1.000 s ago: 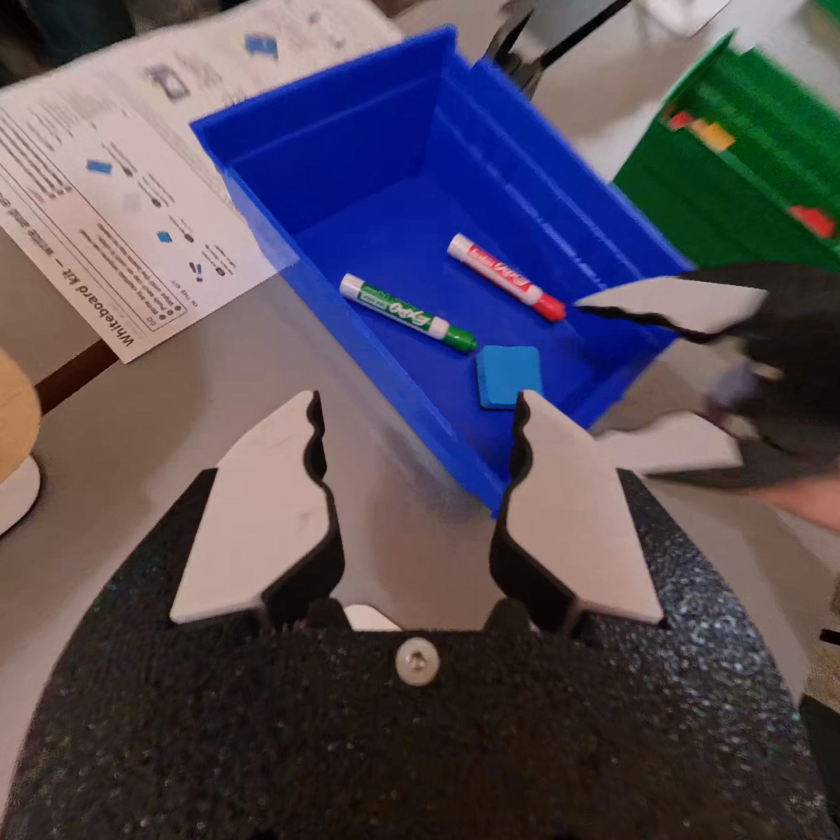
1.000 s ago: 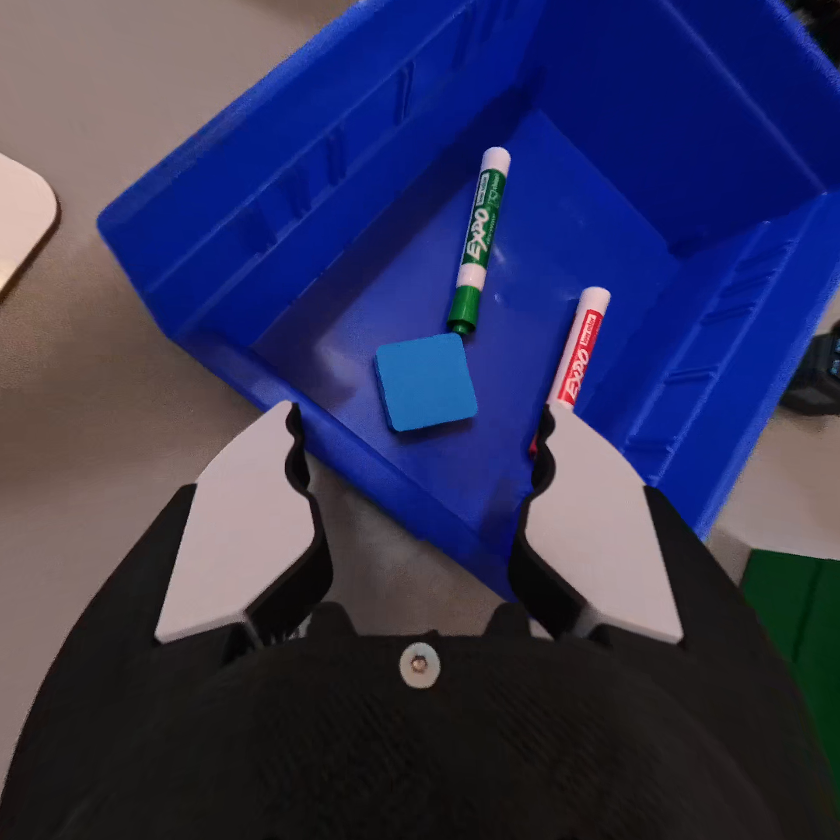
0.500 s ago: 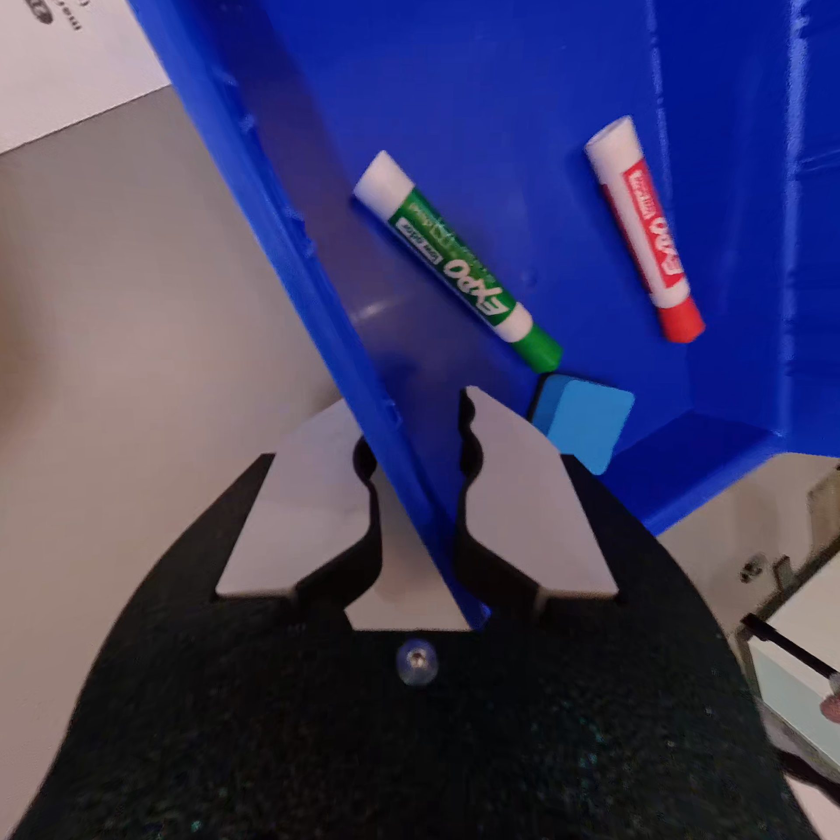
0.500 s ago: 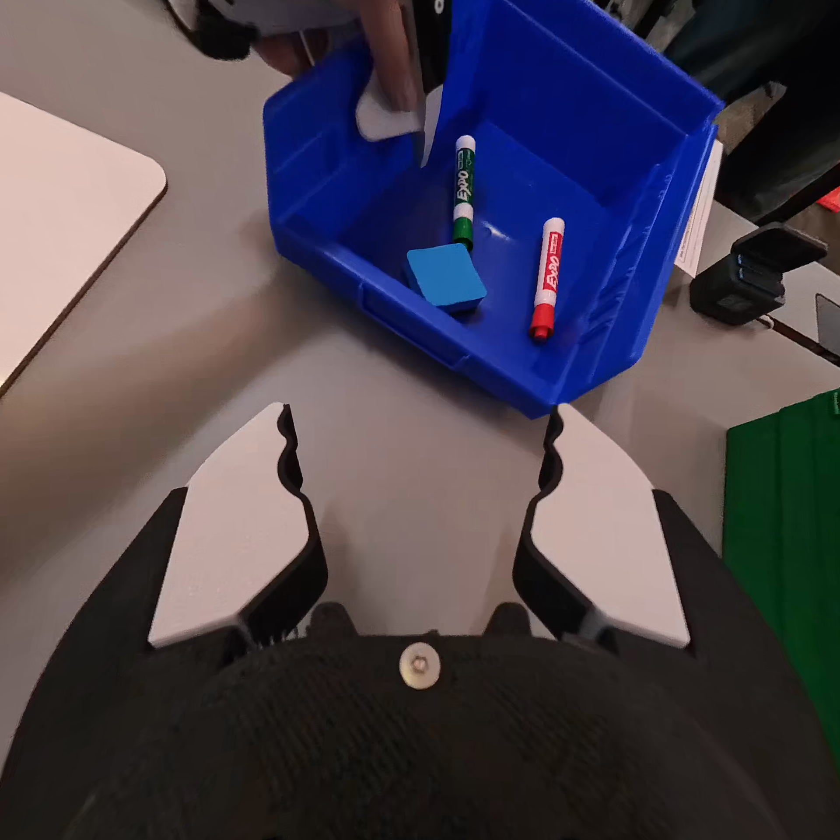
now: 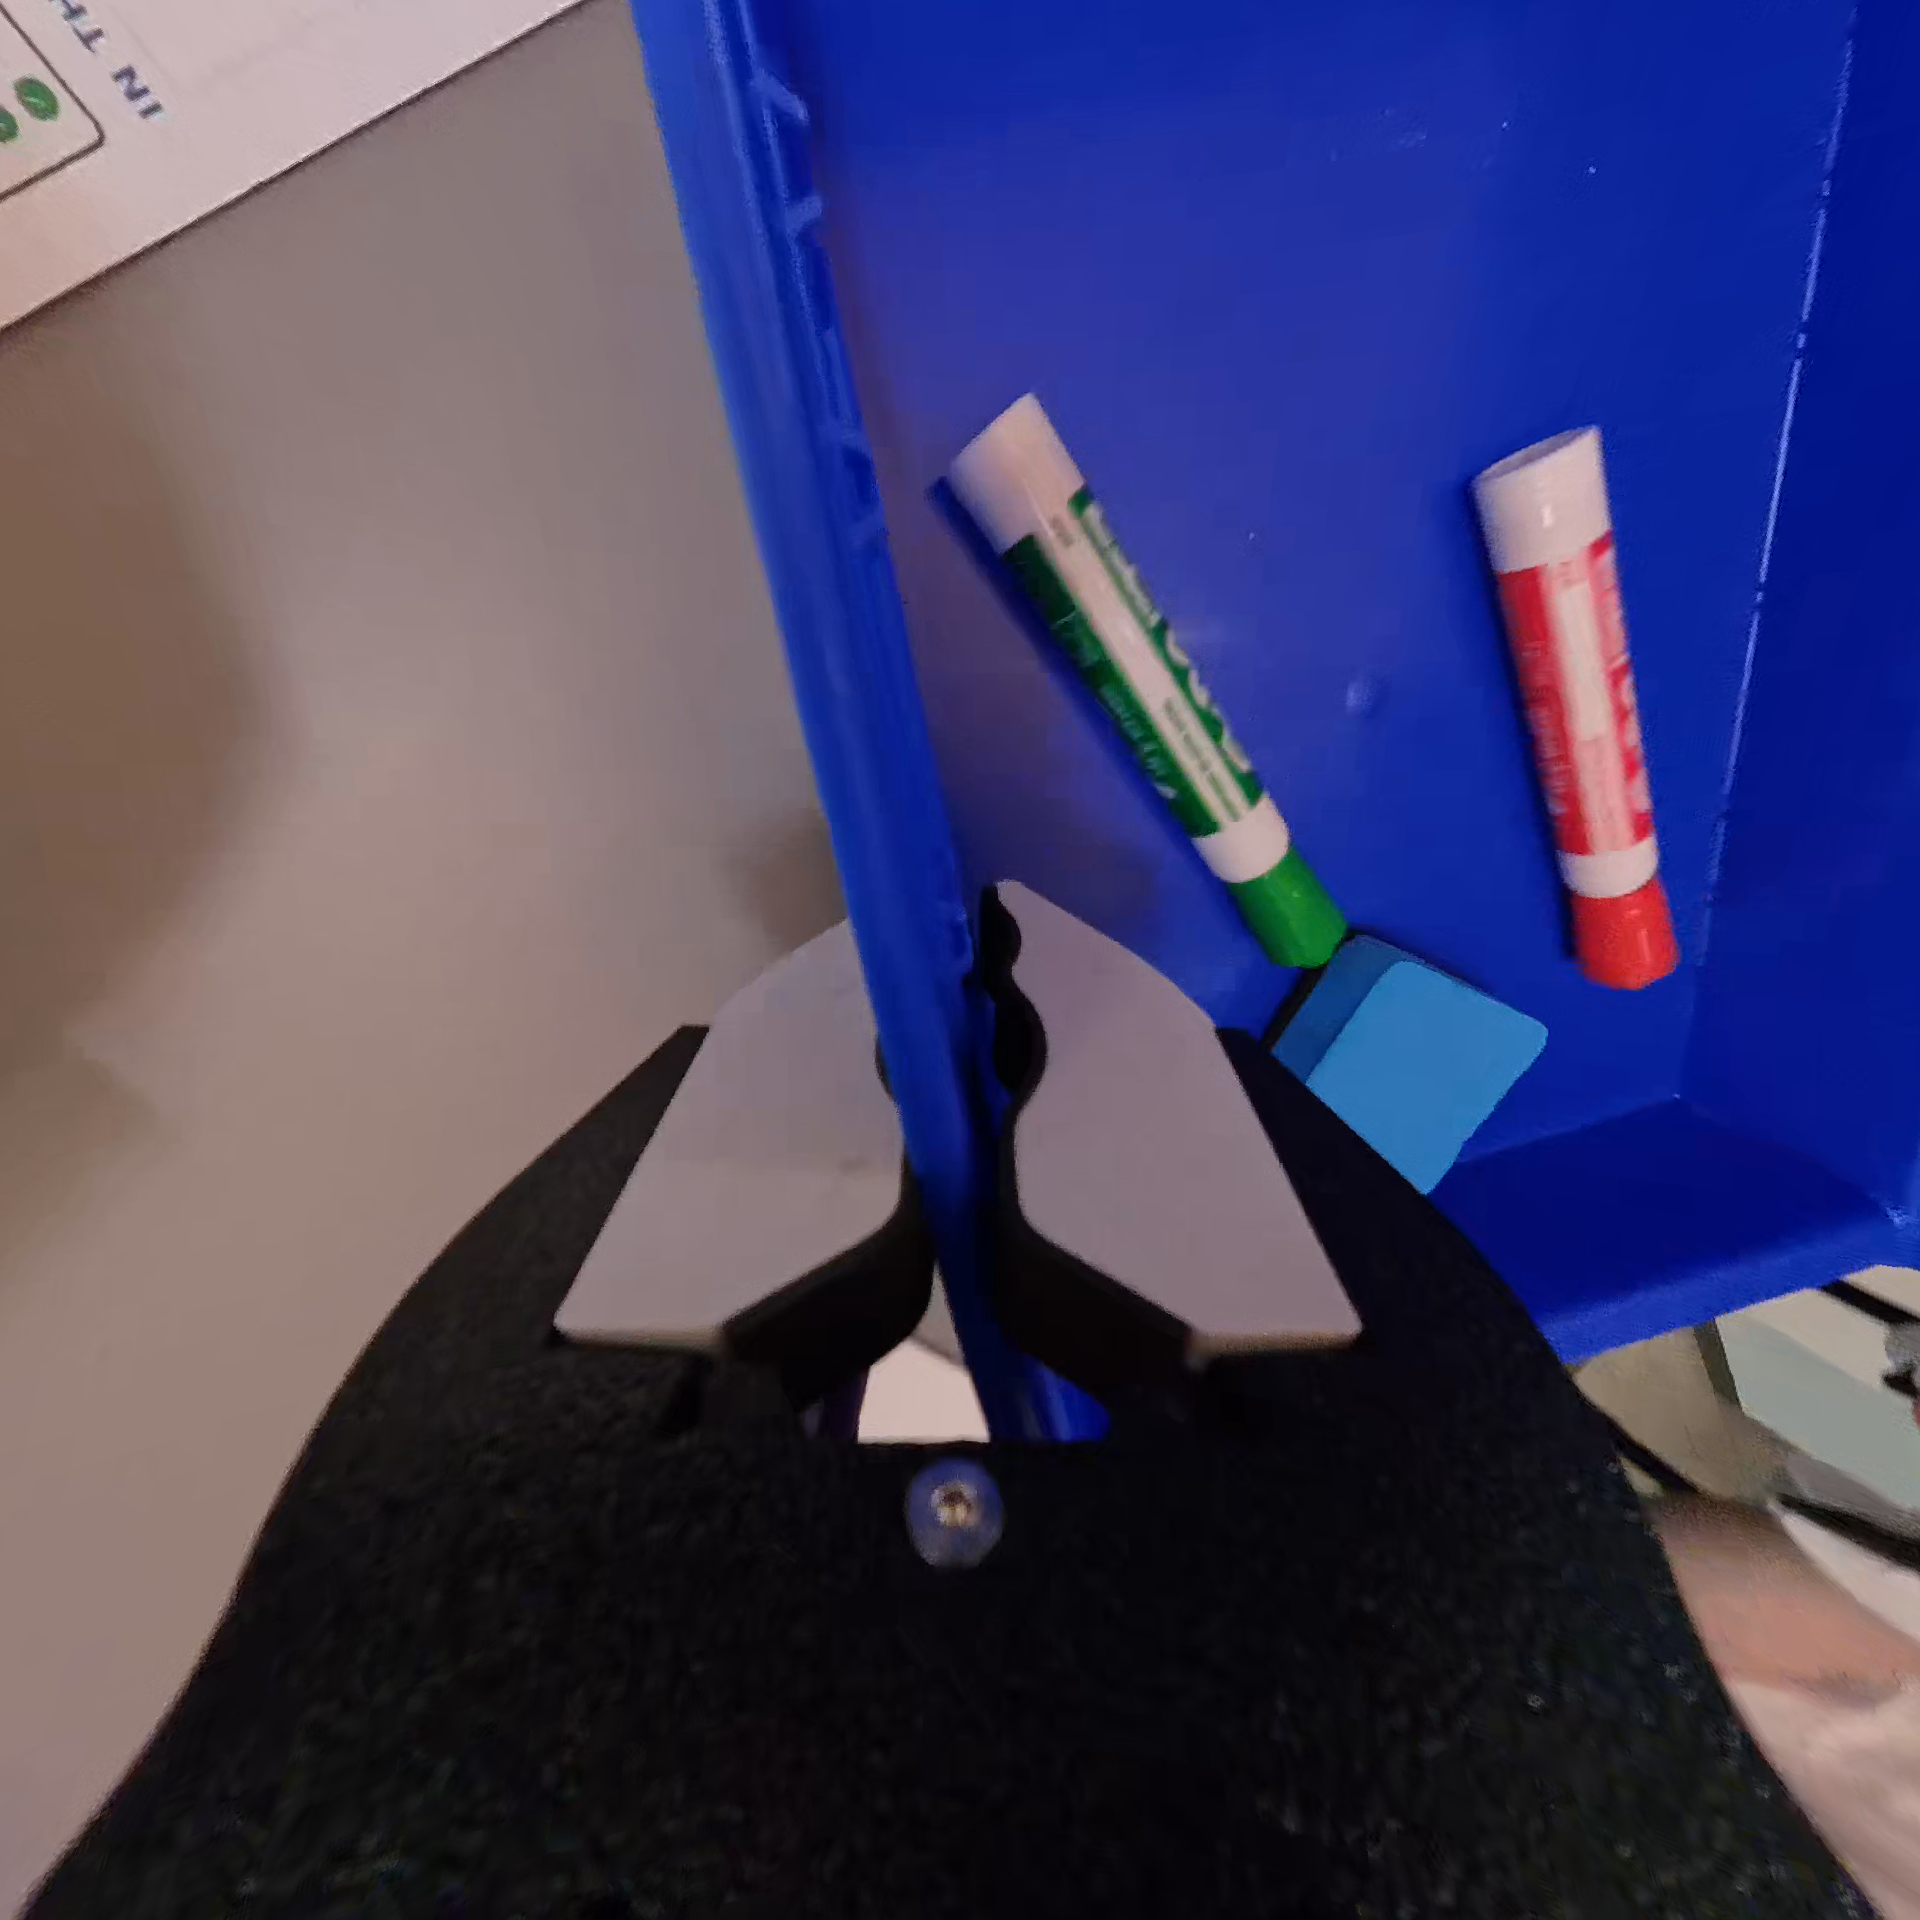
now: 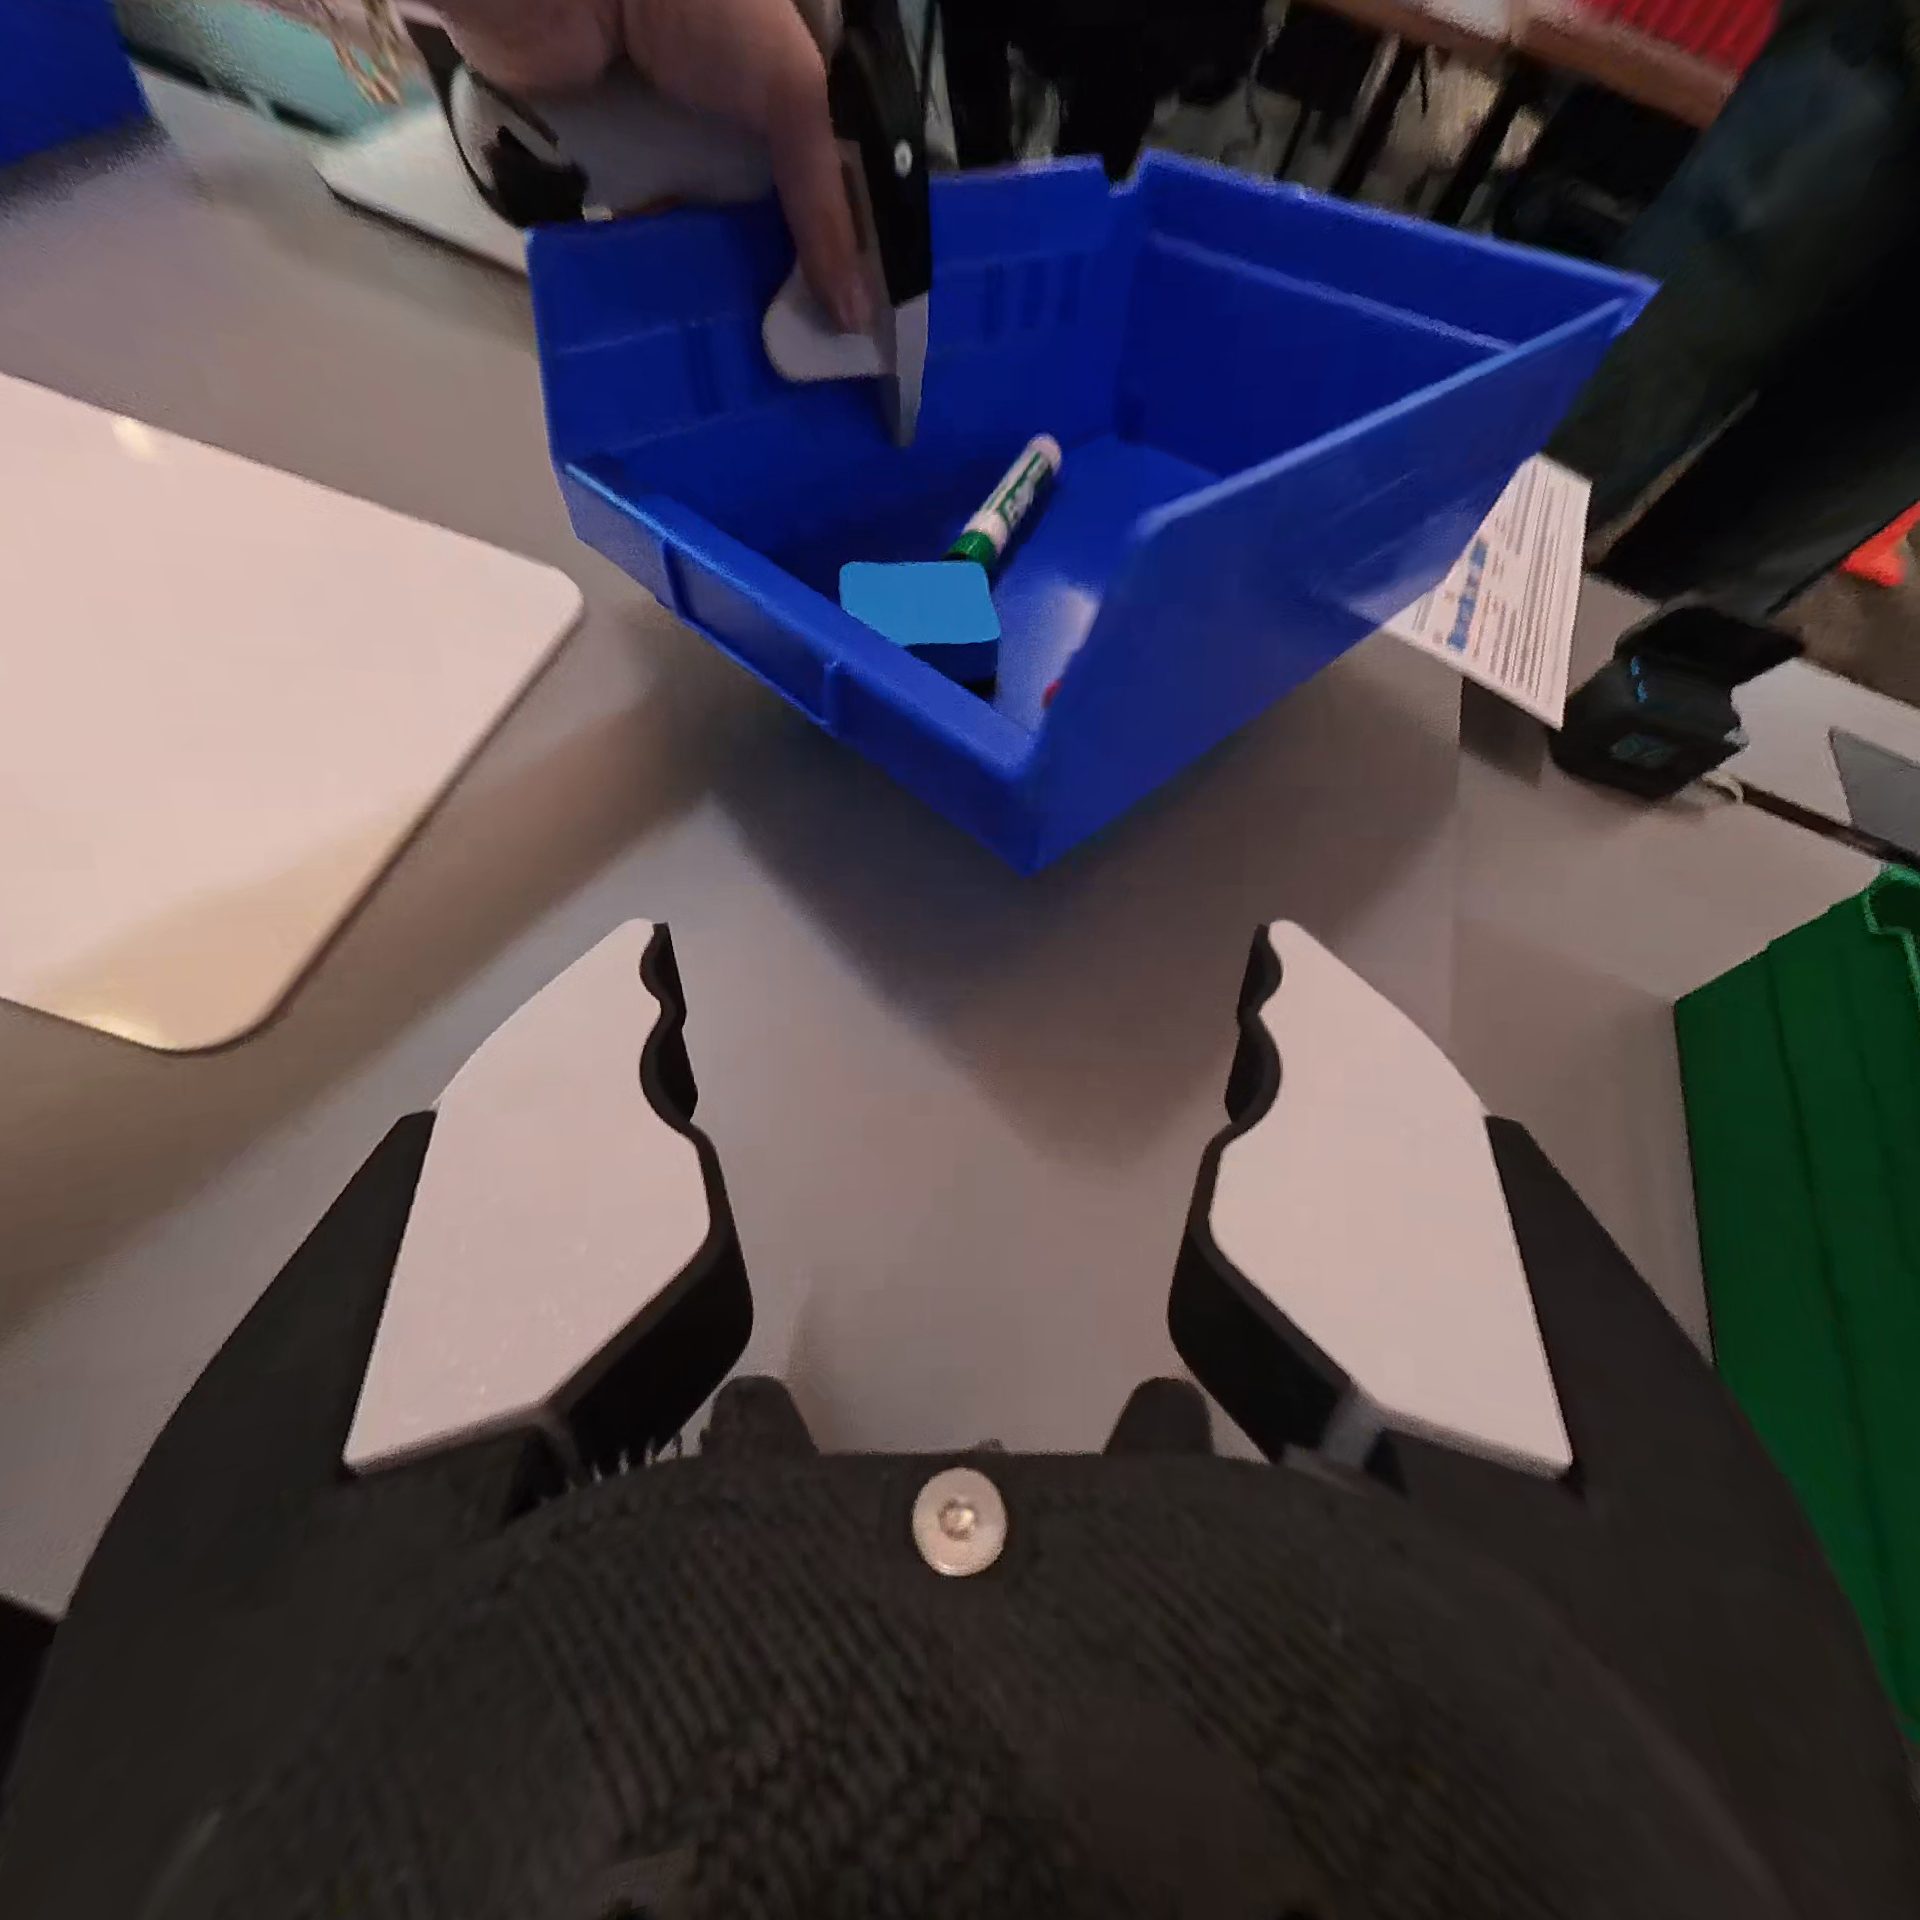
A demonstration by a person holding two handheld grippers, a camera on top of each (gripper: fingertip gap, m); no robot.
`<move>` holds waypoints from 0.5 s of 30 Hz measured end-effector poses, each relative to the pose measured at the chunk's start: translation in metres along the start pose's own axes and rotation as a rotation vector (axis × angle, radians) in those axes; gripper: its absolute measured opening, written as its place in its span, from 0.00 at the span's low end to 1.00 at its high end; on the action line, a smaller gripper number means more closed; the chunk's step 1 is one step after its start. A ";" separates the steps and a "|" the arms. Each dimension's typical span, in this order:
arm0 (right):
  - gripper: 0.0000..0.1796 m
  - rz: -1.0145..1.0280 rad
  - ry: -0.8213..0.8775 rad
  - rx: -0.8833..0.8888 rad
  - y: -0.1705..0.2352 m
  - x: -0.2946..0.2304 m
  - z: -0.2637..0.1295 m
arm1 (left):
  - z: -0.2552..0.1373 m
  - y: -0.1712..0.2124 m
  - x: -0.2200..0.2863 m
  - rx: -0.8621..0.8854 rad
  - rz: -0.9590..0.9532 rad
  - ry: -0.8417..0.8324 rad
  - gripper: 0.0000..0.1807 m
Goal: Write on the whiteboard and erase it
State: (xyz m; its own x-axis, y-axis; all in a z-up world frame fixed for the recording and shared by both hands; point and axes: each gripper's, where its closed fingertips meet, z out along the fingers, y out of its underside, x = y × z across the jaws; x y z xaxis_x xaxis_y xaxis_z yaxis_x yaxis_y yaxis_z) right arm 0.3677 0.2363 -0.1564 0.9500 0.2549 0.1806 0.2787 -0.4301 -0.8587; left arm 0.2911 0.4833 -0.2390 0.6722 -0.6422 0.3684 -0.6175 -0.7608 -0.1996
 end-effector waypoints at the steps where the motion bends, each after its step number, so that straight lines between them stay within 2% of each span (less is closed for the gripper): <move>1: 0.57 0.003 -0.012 0.040 -0.010 -0.003 -0.008 | -0.011 0.004 0.000 -0.007 0.020 0.013 0.03; 5: 0.61 0.005 -0.066 0.191 -0.050 -0.024 -0.036 | -0.071 0.037 -0.009 -0.051 0.118 0.040 0.03; 8: 0.64 -0.025 -0.087 0.254 -0.075 -0.043 -0.041 | -0.121 0.084 -0.027 -0.099 0.173 0.055 0.03; 15: 0.65 -0.017 -0.254 0.332 -0.128 -0.121 -0.001 | -0.235 0.222 -0.116 -0.159 0.153 -0.046 0.03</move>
State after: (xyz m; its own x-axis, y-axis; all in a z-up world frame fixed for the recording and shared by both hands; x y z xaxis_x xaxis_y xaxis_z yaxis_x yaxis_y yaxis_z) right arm 0.2169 0.2597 -0.0674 0.8689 0.4833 0.1074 0.1938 -0.1323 -0.9721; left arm -0.0201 0.4105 -0.1128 0.5815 -0.7552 0.3024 -0.7679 -0.6323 -0.1025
